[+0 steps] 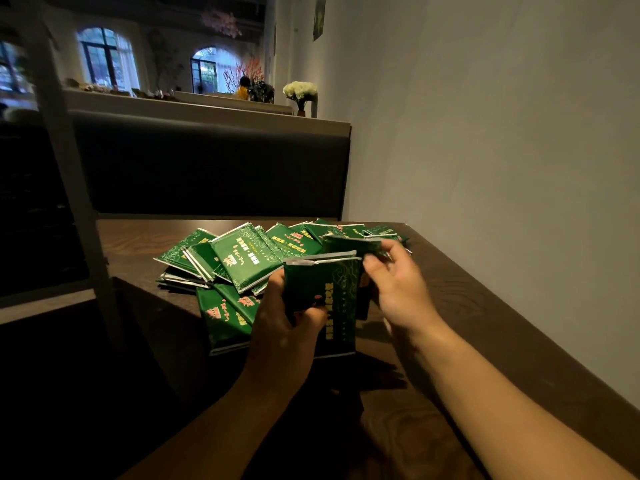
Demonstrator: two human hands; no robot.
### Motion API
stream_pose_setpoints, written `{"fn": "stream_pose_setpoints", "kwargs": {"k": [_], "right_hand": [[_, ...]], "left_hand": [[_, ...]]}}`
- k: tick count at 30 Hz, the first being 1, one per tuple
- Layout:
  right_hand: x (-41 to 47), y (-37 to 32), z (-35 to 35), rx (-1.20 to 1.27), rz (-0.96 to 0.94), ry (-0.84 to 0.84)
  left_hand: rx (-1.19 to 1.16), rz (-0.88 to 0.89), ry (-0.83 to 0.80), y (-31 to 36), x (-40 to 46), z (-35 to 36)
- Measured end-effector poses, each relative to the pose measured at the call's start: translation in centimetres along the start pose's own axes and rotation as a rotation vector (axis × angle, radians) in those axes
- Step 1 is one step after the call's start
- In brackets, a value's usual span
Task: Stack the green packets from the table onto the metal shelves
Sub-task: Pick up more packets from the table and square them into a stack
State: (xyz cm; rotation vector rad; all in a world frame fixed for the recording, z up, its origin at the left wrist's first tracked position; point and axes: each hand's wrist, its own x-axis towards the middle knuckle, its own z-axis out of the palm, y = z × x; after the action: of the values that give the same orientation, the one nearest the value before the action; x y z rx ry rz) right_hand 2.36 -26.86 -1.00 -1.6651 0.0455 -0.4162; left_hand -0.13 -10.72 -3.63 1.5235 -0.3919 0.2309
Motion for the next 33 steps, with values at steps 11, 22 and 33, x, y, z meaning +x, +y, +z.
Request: {"fn": "stream_pose_setpoints", "kwargs": {"k": [11,22,33], "right_hand": [[-2.7,1.6,2.6,0.192,0.017,-0.357],[-2.8,0.8,3.0,0.271,0.024,-0.308],[-2.4,2.2,3.5,0.152,0.128,-0.231]], "left_hand": [[0.23,0.058,0.111,-0.7,0.0,0.3],[0.039,-0.01,-0.049,-0.9,0.0,0.3],[0.006,-0.122,-0.032,-0.8,0.2,0.4]]}}
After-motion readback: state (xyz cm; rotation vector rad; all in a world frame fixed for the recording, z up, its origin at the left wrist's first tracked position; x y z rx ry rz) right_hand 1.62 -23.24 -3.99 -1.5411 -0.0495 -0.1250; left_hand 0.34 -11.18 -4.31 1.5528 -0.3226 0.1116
